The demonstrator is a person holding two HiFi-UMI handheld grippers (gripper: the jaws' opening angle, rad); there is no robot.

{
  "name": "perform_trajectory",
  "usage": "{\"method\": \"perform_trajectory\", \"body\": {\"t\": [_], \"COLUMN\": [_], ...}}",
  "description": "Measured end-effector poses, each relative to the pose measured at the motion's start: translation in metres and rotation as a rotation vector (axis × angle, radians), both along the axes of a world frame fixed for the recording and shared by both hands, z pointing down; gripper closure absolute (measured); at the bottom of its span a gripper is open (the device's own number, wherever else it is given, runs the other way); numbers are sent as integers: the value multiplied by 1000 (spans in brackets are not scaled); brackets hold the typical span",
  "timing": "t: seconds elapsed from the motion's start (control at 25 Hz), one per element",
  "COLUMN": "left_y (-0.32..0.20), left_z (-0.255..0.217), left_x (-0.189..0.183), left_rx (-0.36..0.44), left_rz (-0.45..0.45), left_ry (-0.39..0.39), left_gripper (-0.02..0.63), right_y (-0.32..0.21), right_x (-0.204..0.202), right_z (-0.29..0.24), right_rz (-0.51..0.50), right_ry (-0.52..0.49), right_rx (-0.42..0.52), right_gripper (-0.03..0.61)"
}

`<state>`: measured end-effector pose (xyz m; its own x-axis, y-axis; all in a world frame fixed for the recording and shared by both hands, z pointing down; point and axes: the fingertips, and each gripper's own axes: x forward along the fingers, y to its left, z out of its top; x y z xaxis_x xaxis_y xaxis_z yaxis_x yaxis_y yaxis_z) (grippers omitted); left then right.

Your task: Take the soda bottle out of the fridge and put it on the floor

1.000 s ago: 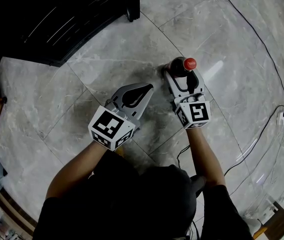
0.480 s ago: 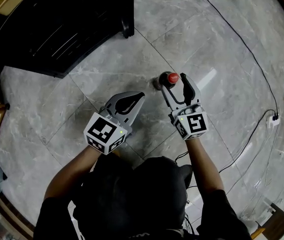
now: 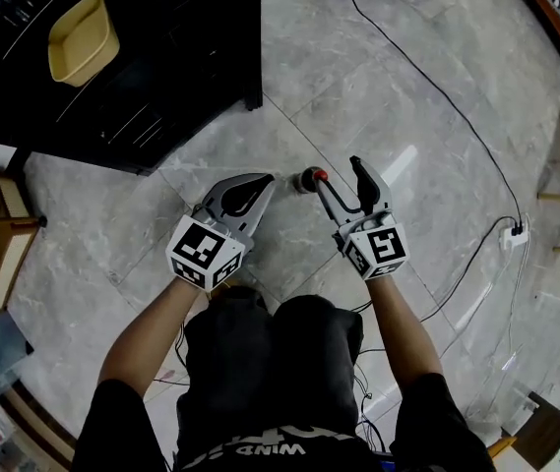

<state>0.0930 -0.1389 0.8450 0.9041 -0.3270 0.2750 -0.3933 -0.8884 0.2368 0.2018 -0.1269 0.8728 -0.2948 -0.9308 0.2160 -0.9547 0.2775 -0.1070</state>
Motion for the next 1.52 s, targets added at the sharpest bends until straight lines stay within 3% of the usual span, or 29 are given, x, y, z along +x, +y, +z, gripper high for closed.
{"method": "perform_trajectory", "body": {"t": [0.28,0.4,0.68,1.0,1.04,1.12,1.28,1.44,1.52], "left_y": [1,8,15,15,14,12,7,3,-1], "left_z": [-137,-208,-371,-487,-497,-514,-540,-559,-567], "left_x": [-9,-12,-30,-53,-54,-53,-49,-58,-63], "left_rx": [1,31,14,31,25,11,4,0,-7], "left_rz": [4,31,34,-29,-41,-71,-111,-183,-221], "left_ry": [-40,-66,-52,-31,-26,-13,4,6,18], "left_gripper": [606,607,606,606,606,606,606,606,606], "right_y": [1,1,11,25,26,28,30,32,32], "right_x": [-27,-27,-43,-65,-65,-62,-51,-50,-46], "right_z": [-148,-223,-382,-494,-506,-527,-554,-572,-581], "right_rz": [-37,-11,26,48,48,43,54,37,24], "right_ry": [-11,-21,-54,-85,-83,-78,-112,-111,-111], "right_rx": [-32,-25,-31,-24,-14,12,36,36,44], "right_gripper": [270,270,270,272,280,371,422,545,554]}}
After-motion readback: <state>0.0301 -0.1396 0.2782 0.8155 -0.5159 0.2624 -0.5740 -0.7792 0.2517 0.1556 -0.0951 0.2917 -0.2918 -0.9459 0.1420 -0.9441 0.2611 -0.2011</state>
